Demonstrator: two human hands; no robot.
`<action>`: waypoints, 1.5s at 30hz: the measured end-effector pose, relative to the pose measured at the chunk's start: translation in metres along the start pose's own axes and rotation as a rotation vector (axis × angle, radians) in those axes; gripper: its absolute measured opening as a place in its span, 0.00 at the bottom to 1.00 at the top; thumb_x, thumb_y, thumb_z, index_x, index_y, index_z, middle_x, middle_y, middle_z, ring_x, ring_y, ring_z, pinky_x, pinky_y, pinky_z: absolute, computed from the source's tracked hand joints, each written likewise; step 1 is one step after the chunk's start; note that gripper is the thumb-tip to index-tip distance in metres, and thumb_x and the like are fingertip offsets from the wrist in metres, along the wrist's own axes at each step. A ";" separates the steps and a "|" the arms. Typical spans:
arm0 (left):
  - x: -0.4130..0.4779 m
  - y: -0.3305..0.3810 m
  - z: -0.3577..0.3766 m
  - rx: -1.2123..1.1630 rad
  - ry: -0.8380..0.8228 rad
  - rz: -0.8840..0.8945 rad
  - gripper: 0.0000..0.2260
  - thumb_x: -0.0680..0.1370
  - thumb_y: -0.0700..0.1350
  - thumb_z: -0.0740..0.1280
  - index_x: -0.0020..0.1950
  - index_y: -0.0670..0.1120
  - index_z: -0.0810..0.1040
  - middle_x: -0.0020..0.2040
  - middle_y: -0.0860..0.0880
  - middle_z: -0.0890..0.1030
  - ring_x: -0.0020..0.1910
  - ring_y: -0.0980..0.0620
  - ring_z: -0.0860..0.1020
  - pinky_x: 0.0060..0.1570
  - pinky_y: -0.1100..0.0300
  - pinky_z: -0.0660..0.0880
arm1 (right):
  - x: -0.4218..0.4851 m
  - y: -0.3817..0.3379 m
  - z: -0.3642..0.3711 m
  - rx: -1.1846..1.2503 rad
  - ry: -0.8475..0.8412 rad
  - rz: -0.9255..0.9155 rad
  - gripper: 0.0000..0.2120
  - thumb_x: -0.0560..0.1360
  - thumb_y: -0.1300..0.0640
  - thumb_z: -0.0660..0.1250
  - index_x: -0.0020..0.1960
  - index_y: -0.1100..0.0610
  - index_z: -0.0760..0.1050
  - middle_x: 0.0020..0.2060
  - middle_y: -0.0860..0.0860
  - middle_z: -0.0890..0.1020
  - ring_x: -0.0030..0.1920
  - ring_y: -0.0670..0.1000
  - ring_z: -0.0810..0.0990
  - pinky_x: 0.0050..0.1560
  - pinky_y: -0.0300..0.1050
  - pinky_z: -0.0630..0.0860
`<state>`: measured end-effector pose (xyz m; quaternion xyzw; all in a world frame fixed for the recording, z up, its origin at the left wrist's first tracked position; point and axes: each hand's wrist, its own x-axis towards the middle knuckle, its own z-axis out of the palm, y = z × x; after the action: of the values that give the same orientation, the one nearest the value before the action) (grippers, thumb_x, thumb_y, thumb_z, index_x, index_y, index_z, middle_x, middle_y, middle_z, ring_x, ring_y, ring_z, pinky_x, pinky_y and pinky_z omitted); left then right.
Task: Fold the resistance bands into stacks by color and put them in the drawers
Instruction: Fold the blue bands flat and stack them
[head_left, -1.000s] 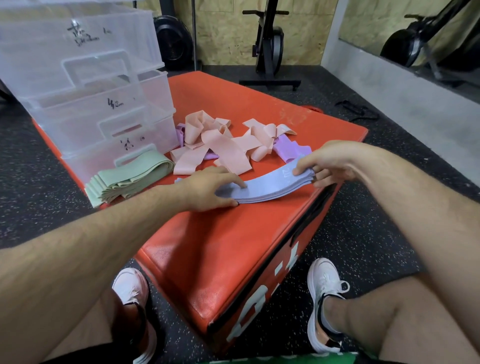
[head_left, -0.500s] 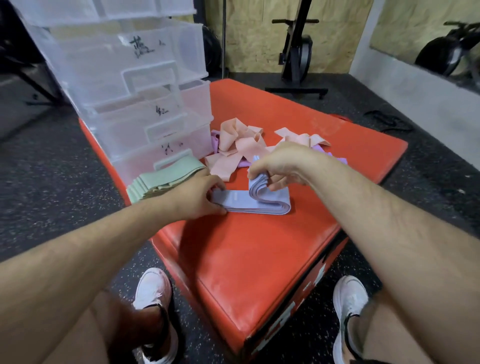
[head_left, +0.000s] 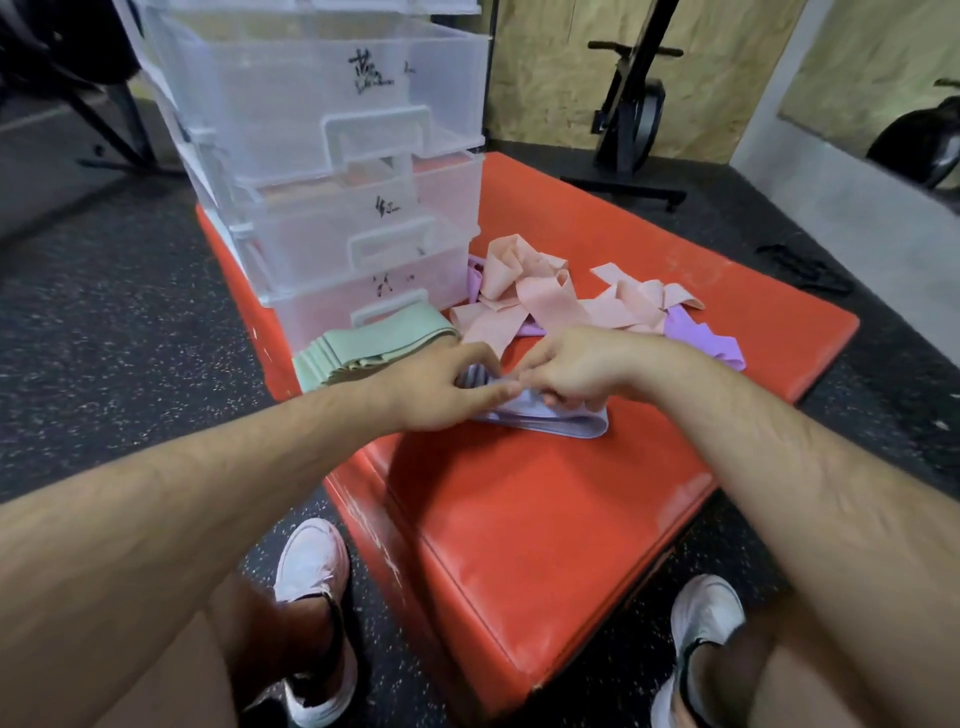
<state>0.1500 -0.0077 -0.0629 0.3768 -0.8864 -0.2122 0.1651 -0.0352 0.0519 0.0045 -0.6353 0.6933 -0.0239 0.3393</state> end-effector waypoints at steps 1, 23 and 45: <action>0.002 -0.001 0.003 0.005 0.014 -0.012 0.14 0.73 0.69 0.64 0.46 0.59 0.75 0.38 0.48 0.77 0.38 0.53 0.75 0.38 0.58 0.69 | -0.002 0.003 0.000 -0.065 0.003 -0.030 0.13 0.79 0.58 0.60 0.55 0.47 0.82 0.32 0.44 0.77 0.34 0.48 0.73 0.33 0.39 0.72; 0.037 0.052 -0.003 0.265 -0.428 -0.042 0.35 0.66 0.58 0.58 0.73 0.51 0.68 0.70 0.50 0.73 0.67 0.49 0.72 0.66 0.53 0.70 | -0.005 0.070 0.003 0.127 0.143 0.078 0.22 0.63 0.47 0.79 0.48 0.60 0.79 0.37 0.51 0.80 0.35 0.50 0.78 0.38 0.45 0.75; 0.028 0.041 -0.063 0.110 0.186 -0.283 0.07 0.68 0.50 0.69 0.43 0.50 0.75 0.40 0.52 0.78 0.38 0.49 0.77 0.33 0.58 0.68 | 0.078 0.033 -0.045 -0.145 0.574 -0.252 0.30 0.73 0.53 0.66 0.74 0.42 0.64 0.71 0.48 0.67 0.71 0.55 0.64 0.70 0.52 0.64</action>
<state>0.1352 -0.0185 0.0155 0.5244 -0.8157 -0.1485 0.1939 -0.0829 -0.0296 -0.0105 -0.7060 0.6765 -0.1945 0.0782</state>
